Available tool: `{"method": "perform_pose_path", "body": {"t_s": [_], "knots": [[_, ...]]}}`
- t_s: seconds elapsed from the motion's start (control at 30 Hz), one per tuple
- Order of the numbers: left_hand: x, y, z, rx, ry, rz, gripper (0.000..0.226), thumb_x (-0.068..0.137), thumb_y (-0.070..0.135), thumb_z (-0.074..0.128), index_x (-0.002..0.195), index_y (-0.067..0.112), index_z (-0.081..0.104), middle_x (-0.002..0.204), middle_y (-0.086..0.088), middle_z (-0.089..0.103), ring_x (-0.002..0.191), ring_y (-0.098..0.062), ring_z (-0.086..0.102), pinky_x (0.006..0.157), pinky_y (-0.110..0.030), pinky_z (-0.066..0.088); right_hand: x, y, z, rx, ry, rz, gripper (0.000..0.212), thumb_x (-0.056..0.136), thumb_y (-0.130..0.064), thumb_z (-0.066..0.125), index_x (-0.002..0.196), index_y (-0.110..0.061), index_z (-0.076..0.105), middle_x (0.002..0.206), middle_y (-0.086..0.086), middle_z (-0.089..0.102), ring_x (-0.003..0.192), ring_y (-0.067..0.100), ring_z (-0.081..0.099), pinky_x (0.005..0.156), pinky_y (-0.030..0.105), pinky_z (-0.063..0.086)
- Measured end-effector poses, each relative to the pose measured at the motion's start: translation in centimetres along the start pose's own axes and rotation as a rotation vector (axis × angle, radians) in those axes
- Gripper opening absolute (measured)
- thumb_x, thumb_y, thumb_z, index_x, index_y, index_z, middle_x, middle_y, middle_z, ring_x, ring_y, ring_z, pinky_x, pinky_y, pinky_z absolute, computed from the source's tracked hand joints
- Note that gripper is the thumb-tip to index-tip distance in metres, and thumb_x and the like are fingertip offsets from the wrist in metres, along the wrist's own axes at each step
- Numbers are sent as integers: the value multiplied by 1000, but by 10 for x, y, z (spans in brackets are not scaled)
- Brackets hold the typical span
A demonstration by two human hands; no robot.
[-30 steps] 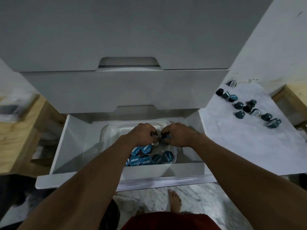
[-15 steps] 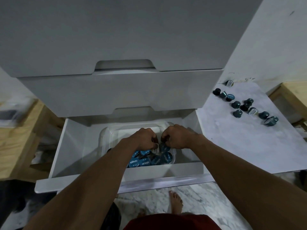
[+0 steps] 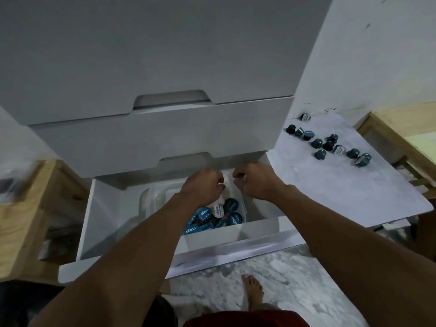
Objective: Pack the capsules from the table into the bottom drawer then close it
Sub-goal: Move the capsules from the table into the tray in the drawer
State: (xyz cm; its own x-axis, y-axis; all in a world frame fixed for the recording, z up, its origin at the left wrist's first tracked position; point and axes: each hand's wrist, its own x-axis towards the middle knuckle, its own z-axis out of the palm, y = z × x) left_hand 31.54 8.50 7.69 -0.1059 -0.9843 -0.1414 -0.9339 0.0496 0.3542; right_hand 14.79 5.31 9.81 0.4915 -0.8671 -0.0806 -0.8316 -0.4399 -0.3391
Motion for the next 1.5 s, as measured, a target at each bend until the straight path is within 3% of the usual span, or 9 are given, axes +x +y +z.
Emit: {"method": "perform_pose_path", "body": {"t_s": [0.13, 0.37, 0.7, 0.97, 1.23, 1.5], "knots": [[-2, 31, -12, 43, 153, 129, 28, 92, 30, 52, 115, 18, 63, 116, -9, 63, 103, -30, 60, 85, -37, 49, -18, 3, -18, 23, 211, 4, 14, 87, -19, 55, 88, -11, 66, 88, 9, 70, 76, 30, 64, 65, 29, 45], [11, 113, -20, 31, 191, 315, 27, 92, 24, 49, 115, 14, 60, 115, -7, 59, 104, -29, 58, 83, -36, 46, -62, 66, -55, -54, 399, 215, 27, 89, -26, 55, 111, -13, 65, 108, 10, 65, 99, 29, 61, 81, 37, 51], [52, 279, 18, 74, 188, 355, 26, 93, 21, 49, 116, 14, 57, 120, -7, 56, 106, -29, 56, 83, -39, 48, -162, 219, -96, -158, 338, 378, 21, 87, -19, 53, 102, -8, 63, 109, 12, 63, 94, 32, 59, 77, 41, 52], [78, 382, 78, 106, 86, 336, 31, 94, 22, 48, 123, 13, 53, 126, -8, 52, 112, -29, 53, 85, -40, 47, -216, 338, -123, -106, 293, 422, 28, 90, -21, 51, 116, -13, 59, 115, 8, 62, 100, 25, 59, 82, 35, 51], [131, 411, 94, 181, 34, 270, 28, 93, 17, 48, 120, 11, 54, 126, -8, 52, 109, -32, 54, 86, -42, 47, -184, 395, -124, -23, 225, 378, 30, 91, -19, 51, 120, -14, 58, 117, 7, 60, 104, 25, 58, 86, 35, 50], [226, 414, 122, 149, -16, 273, 22, 92, 15, 48, 112, 14, 57, 113, -7, 55, 98, -30, 58, 75, -42, 50, -118, 453, -118, 64, 139, 411, 31, 93, -20, 53, 123, -19, 56, 127, 4, 57, 112, 25, 57, 94, 35, 49]]}}
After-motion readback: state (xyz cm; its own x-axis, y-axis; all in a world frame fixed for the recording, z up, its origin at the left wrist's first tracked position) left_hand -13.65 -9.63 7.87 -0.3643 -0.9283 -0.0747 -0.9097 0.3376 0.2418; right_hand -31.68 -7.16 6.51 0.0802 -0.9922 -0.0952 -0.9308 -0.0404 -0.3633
